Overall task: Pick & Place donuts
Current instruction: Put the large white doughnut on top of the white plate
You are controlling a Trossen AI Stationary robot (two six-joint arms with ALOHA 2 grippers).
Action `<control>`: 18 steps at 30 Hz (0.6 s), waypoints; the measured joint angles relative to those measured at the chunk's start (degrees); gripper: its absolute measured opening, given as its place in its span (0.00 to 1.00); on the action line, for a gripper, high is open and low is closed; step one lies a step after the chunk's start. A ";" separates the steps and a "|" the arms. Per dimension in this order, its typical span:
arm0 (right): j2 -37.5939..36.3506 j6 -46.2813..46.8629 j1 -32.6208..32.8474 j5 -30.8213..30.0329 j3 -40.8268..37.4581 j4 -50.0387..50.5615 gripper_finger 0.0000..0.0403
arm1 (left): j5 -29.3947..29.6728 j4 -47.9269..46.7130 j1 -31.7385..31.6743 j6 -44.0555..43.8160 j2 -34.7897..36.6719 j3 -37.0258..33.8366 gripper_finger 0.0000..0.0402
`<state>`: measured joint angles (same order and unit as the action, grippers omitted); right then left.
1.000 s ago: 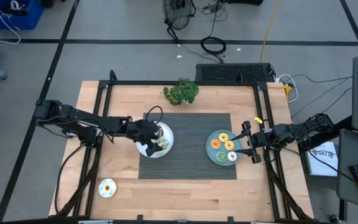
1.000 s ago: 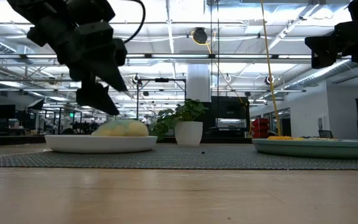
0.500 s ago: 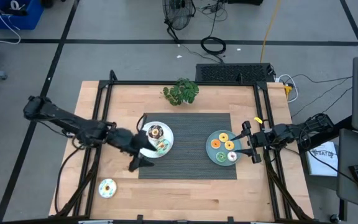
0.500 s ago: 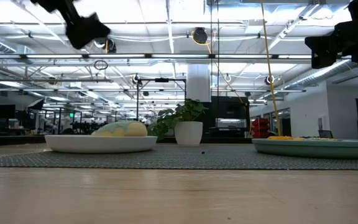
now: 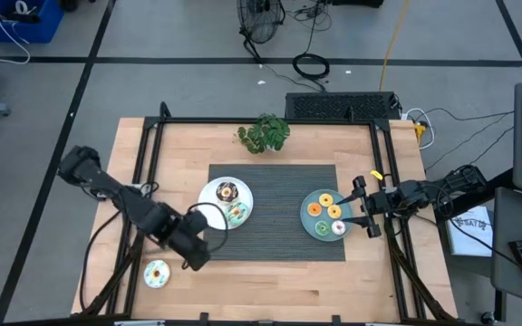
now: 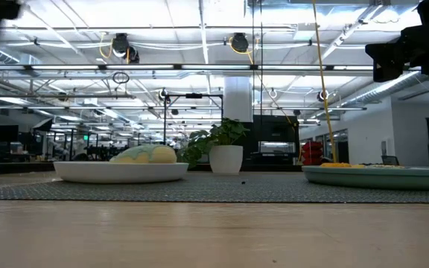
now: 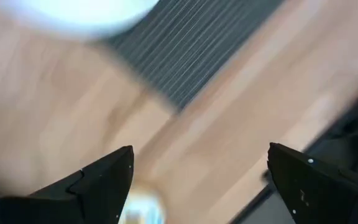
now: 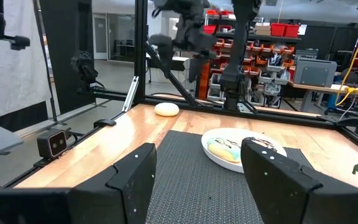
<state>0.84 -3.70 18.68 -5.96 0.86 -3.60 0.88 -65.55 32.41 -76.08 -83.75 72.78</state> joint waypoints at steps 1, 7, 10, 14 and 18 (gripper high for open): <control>0.00 0.00 0.01 0.01 -0.01 0.00 0.55 | -2.08 -4.09 0.55 -3.66 -1.47 1.21 0.91; 0.00 0.00 0.02 0.02 0.00 0.00 0.55 | -10.32 -11.03 5.14 -20.98 -6.66 1.80 0.91; -0.02 0.00 -0.01 0.00 0.00 0.00 0.55 | -8.62 -9.18 7.86 -25.72 -8.15 1.26 0.91; 0.00 0.00 0.02 0.01 -0.01 0.00 0.55 | -1.77 -3.22 10.72 -29.34 -10.05 1.26 0.91; 0.00 0.00 0.02 0.01 -0.01 0.00 0.55 | -0.38 2.74 12.04 -27.88 -11.91 1.26 0.91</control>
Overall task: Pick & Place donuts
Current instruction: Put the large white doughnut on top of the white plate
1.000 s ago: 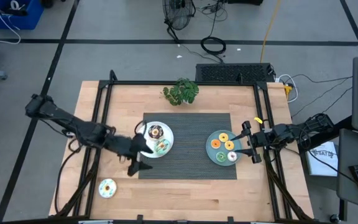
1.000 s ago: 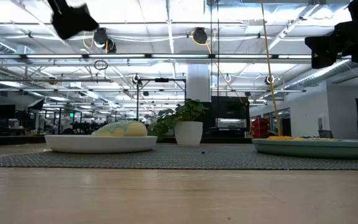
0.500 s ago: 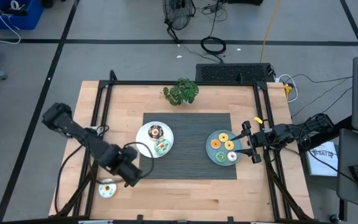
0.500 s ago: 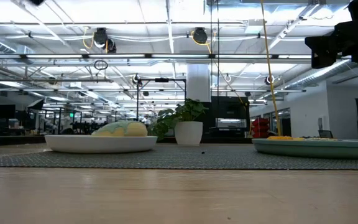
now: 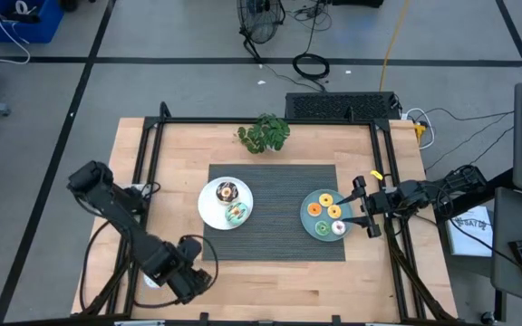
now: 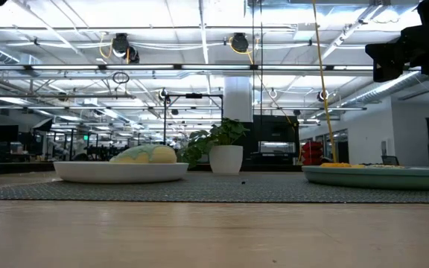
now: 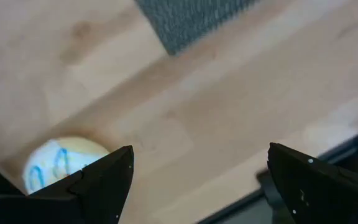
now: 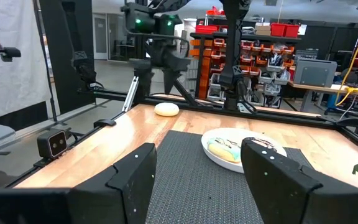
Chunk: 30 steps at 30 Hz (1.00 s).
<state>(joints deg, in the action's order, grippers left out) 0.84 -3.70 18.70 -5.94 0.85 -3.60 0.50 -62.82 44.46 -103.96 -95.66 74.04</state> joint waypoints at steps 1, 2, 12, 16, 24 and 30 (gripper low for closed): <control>-0.01 0.00 -0.01 0.00 0.01 0.00 0.55 | -1.04 0.53 0.21 0.09 -0.64 0.00 0.91; -0.02 0.00 0.00 -0.01 0.01 0.00 0.55 | -2.47 0.59 0.47 -0.43 -1.34 0.00 0.91; -0.02 0.00 0.00 -0.01 0.01 0.00 0.55 | -12.53 -0.21 4.69 -11.94 -6.92 -0.02 0.91; 0.00 0.00 -0.01 -0.01 0.00 0.00 0.55 | -10.09 -0.18 6.40 -15.20 -7.40 -0.02 0.91; -0.02 0.00 0.00 -0.01 -0.01 0.00 0.55 | -9.94 -2.44 9.12 -17.53 -8.39 -0.04 0.91; -0.01 0.00 -0.01 0.00 0.01 0.00 0.55 | -10.44 -6.37 11.95 -19.78 -7.91 -0.07 0.91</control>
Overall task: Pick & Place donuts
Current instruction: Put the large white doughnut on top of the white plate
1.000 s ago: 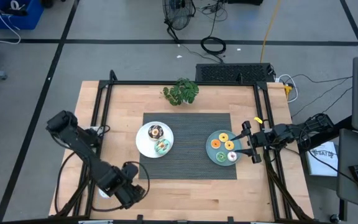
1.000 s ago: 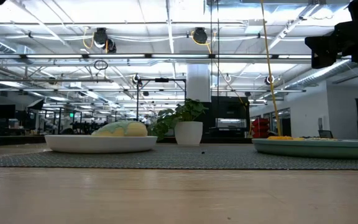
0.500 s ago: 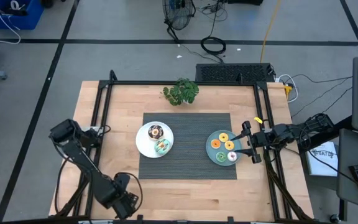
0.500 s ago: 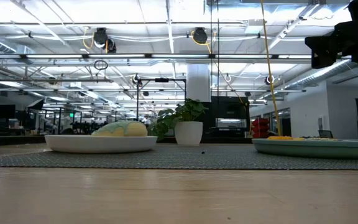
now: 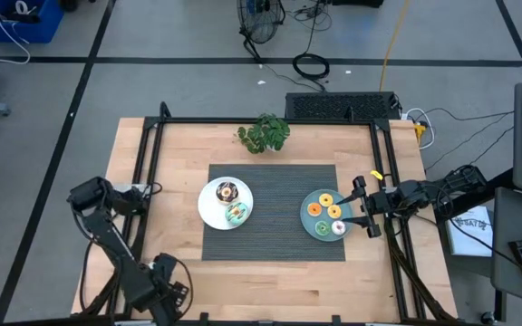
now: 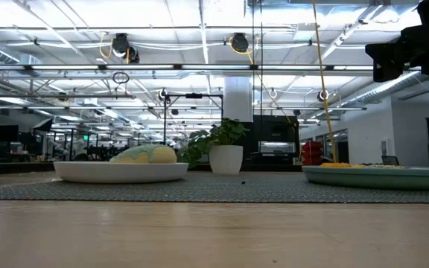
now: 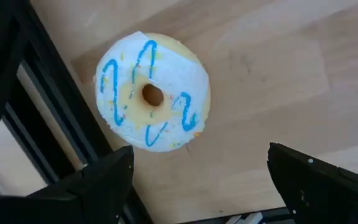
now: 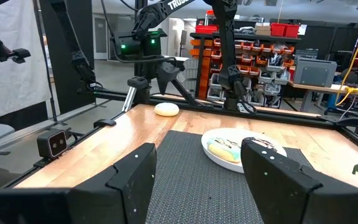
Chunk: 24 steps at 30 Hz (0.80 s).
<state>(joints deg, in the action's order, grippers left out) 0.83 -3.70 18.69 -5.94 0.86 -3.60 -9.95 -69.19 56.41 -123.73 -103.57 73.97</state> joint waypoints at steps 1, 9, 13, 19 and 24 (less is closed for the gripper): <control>0.01 0.00 0.00 0.00 0.00 0.00 0.55 | 0.97 -0.05 0.45 -1.05 0.20 0.01 0.91; 0.01 0.00 -0.01 0.01 0.00 0.00 0.55 | 2.27 -0.33 2.26 -6.98 0.42 0.00 0.91; 0.01 0.00 -0.01 0.00 0.00 0.00 0.55 | -1.02 -2.71 2.46 -9.57 0.46 -0.97 0.91; -0.01 0.00 0.01 0.00 0.00 0.00 0.55 | 0.26 8.45 2.70 -8.76 0.48 -8.66 0.91; -0.01 0.00 0.01 -0.01 0.00 -0.01 0.55 | -2.10 14.01 1.42 -6.61 0.57 -12.79 0.91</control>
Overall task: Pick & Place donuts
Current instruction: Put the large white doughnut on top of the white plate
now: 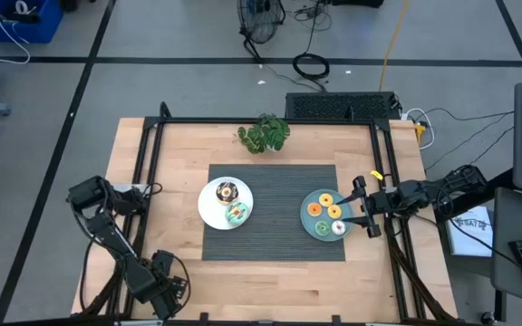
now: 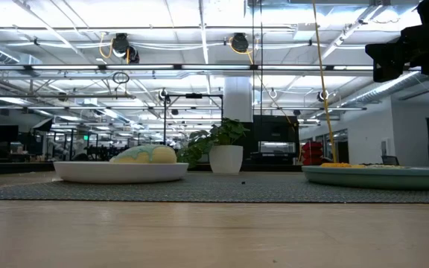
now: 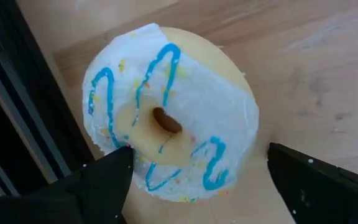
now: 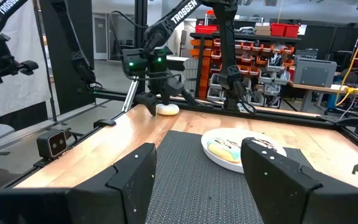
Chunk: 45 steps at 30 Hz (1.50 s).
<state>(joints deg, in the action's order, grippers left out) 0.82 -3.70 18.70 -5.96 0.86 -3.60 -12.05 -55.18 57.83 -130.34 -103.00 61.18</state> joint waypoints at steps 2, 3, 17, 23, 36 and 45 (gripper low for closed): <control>0.00 0.00 -0.01 0.00 -0.01 0.01 0.55 | -0.22 0.00 -0.04 0.21 0.12 -0.45 0.91; 0.00 0.00 -0.02 0.02 0.00 0.01 0.55 | -0.22 -0.12 -0.01 0.42 0.13 -0.50 0.91; 0.00 0.00 -0.01 0.00 -0.01 0.01 0.55 | 1.60 1.85 -0.29 1.66 0.11 -0.56 0.91; 0.00 0.00 0.00 0.00 -0.02 0.01 0.55 | 1.44 2.28 -1.88 3.49 0.00 -0.61 0.80; 0.00 0.00 -0.02 0.00 -0.01 0.01 0.55 | 0.05 1.42 -5.94 11.62 -0.02 -0.67 0.40; 0.00 0.00 0.00 0.01 0.00 0.01 0.55 | 0.81 1.32 -11.00 20.95 -0.02 -0.66 0.30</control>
<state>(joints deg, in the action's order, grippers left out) 0.82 -3.70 18.70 -5.94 0.86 -3.60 -11.25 -53.87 46.83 -109.39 -103.02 60.52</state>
